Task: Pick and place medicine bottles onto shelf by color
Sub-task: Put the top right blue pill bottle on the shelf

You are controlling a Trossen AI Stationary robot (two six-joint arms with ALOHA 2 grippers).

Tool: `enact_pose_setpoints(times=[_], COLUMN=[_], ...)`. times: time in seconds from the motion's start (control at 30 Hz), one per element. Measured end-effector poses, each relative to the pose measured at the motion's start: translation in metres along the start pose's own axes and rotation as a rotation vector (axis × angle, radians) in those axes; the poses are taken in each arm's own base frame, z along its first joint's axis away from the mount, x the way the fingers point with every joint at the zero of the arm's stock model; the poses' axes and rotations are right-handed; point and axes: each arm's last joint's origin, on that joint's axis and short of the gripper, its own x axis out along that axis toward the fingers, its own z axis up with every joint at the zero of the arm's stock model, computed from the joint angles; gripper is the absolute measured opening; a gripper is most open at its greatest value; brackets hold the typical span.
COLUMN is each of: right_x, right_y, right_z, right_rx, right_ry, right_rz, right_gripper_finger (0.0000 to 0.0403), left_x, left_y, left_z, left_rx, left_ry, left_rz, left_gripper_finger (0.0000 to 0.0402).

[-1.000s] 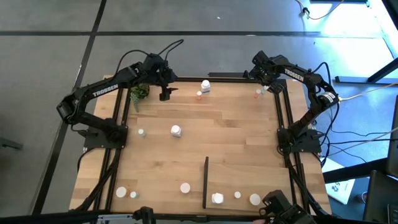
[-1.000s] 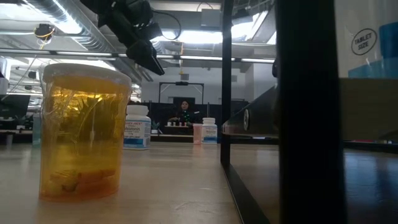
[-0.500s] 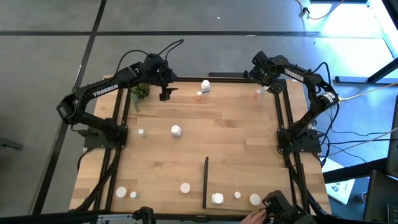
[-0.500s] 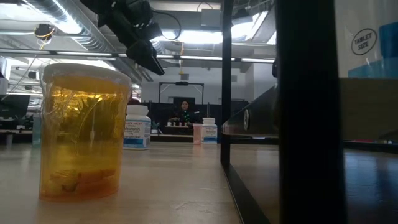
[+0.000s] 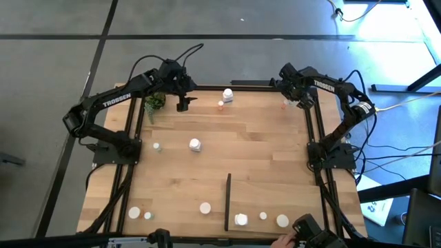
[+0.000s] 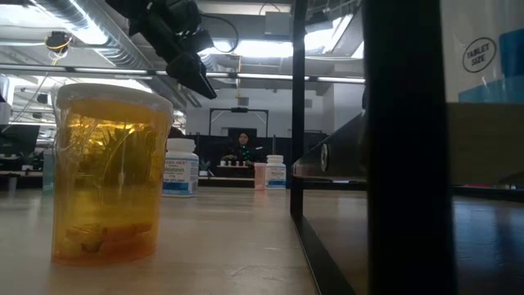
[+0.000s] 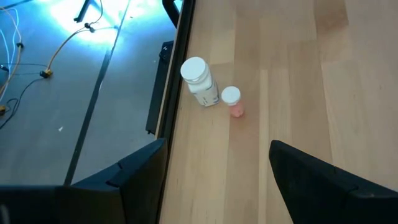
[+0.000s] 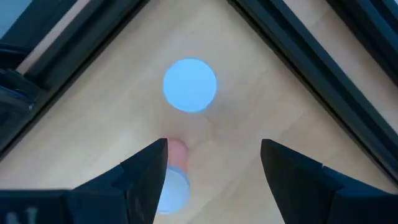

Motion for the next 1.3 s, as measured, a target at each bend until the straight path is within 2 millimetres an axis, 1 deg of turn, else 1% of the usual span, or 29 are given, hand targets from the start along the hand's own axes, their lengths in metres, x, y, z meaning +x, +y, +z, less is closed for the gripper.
enact_pose_setpoints(times=[0.13, 0.37, 0.6, 1.3], right_x=[0.0004, 0.0002, 0.0, 0.0], right_y=[0.0, 0.0006, 0.0054, 0.0053], right_z=[0.0016, 0.0042, 0.0056, 0.0057], right_rx=[0.007, 0.01, 0.015, 0.001], right_ry=[-0.019, -0.104, -0.121, -0.126], right_rz=[-0.001, -0.007, 0.04, 0.037], right_gripper_finger=[0.0259, 0.0259, 0.0259, 0.0259], left_x=[0.0, 0.0, 0.0, -0.0001], left_y=[0.0, 0.0, 0.0, 0.0], left_z=[0.0, 0.0, 0.0, 0.0], left_rx=[0.0, 0.0, 0.0, 0.0], left_ry=[0.0, 0.0, 0.0, 0.0], left_rz=[0.0, 0.0, 0.0, 0.0], left_gripper_finger=[0.0277, 0.0277, 0.0277, 0.0277])
